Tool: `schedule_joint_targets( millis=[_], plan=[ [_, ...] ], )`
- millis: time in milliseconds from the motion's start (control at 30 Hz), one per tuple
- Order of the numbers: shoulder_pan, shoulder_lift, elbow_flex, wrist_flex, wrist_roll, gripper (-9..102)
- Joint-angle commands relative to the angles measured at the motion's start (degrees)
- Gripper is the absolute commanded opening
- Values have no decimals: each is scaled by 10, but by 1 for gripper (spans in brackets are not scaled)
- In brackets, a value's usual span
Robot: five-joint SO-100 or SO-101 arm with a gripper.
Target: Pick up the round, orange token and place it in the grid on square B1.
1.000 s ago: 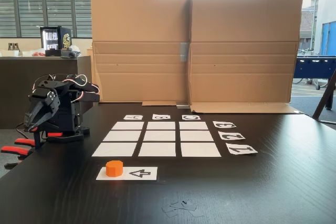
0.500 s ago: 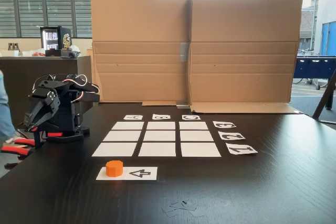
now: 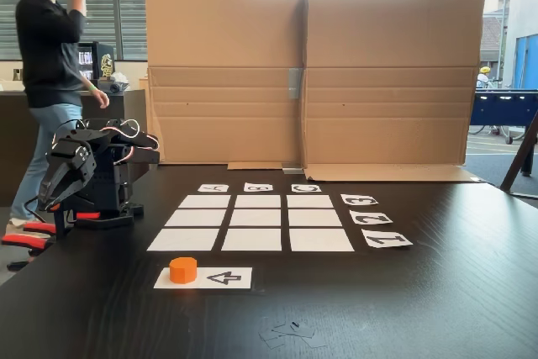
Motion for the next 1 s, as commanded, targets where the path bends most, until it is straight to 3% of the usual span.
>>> schedule_joint_targets(
  millis=[0,267,433,533,733,967],
  plan=[
    [-10,-30,-23,-12,-4,2],
    [-11,-192,-182,-20,-2,10],
    [-22,-311,-341,62,2,21],
    [-34,-382,-429,105,15,36],
    [-71,-517,-590,168,33,52],
    [-130,-657,-746,268,41,56]
  ],
)
